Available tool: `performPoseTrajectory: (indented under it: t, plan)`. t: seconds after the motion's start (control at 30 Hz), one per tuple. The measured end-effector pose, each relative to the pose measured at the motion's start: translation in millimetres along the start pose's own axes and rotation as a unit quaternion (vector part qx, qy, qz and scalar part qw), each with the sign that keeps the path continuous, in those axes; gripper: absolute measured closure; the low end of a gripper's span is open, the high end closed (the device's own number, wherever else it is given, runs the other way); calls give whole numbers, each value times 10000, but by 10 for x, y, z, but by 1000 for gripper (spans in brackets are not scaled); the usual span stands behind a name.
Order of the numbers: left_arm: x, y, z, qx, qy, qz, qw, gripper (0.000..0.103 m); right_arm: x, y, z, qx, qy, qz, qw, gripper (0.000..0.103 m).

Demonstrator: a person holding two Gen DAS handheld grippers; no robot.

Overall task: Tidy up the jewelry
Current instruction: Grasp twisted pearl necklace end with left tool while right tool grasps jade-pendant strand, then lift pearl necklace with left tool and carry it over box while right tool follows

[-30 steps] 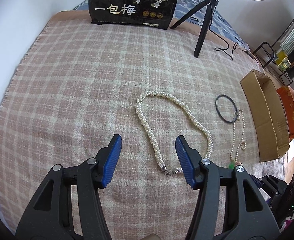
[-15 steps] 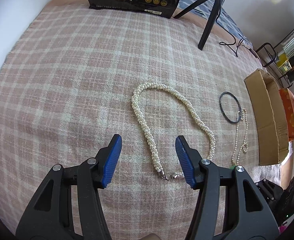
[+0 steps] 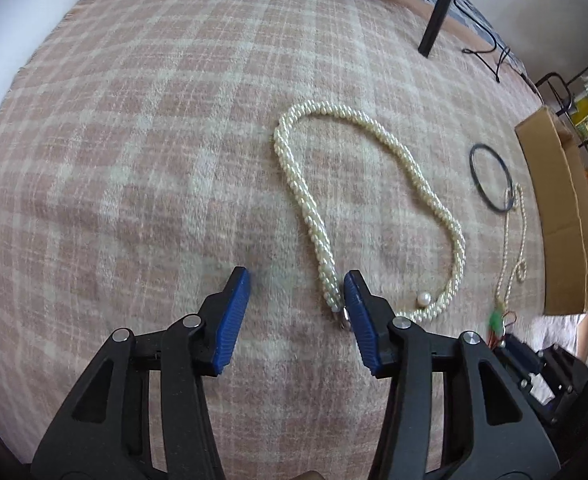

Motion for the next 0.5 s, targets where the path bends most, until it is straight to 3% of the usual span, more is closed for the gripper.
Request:
performPoseTrajectory:
  t: [0.23, 0.33, 0.4, 0.5]
  plan:
    - [57, -6, 76, 285, 333, 161, 9989, 59, 19, 12, -16, -20, -48, -6, 10000, 92]
    - [47, 22, 36, 184, 358, 246, 9989, 71, 19, 5, -15, -25, -43, -1, 10000, 92]
    - [24, 35, 5, 143, 361, 300, 9988, 90, 20, 6, -14, -29, -47, -2, 10000, 92]
    - [2, 53, -50, 41, 286, 313, 9991, 94, 19, 4, -17, -38, -46, -1, 10000, 92]
Point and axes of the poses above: each gripper's, at about its wrist camera, not at the fingertips, and x roughly the way its jaws point, z to its right, y to its top, the point moved 7 cm from there along x, roughly the way its jaws point, and after that the axes turned 8 degrees about -z, right-handed, at the moved point
